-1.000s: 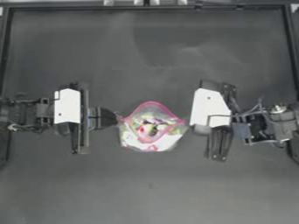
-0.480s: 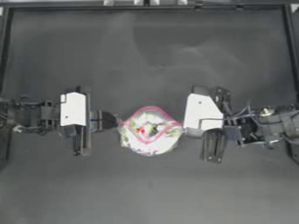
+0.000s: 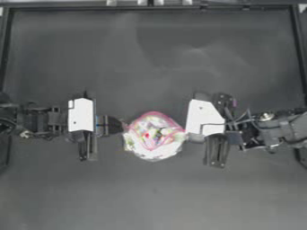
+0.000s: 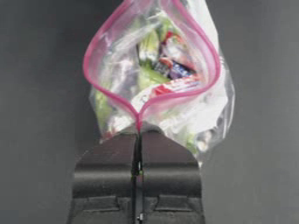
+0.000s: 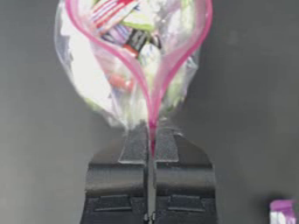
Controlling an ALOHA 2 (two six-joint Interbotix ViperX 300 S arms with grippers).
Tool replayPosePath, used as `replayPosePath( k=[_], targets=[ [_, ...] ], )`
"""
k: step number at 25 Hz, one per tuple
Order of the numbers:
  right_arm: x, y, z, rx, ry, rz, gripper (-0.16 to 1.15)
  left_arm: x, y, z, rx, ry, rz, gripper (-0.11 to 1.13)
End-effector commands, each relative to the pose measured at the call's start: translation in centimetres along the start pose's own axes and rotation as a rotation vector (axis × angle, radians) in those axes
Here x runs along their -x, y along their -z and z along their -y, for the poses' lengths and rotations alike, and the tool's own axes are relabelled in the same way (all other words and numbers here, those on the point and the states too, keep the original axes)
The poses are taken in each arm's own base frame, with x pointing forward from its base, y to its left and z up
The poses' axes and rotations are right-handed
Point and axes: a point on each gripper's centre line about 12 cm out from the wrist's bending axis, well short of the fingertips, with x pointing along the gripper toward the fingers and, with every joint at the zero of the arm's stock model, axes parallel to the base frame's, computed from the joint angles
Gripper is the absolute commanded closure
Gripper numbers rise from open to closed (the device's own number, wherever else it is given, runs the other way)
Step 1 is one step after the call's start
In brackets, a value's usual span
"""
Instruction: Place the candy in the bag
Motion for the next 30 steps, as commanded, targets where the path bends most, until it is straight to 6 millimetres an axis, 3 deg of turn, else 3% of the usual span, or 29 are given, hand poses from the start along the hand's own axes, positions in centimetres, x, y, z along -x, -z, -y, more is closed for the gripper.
replayPosePath(
  k=[1, 13, 30],
  targets=[
    [0.1, -0.3, 0.0, -0.006, -0.006, 0.014, 0.93, 0.4, -0.5, 0.0, 0.002, -0.004, 0.041, 0.98],
    [-0.6, -0.3, -0.3, 0.001, -0.013, 0.008, 0.93, -0.4, 1.0, 0.6, -0.011, -0.001, 0.068, 0.98],
    [-0.6, -0.3, -0.7, 0.022, -0.033, 0.027, 0.9, -0.5, 1.4, 0.8, -0.02, 0.005, 0.056, 0.98]
  ],
)
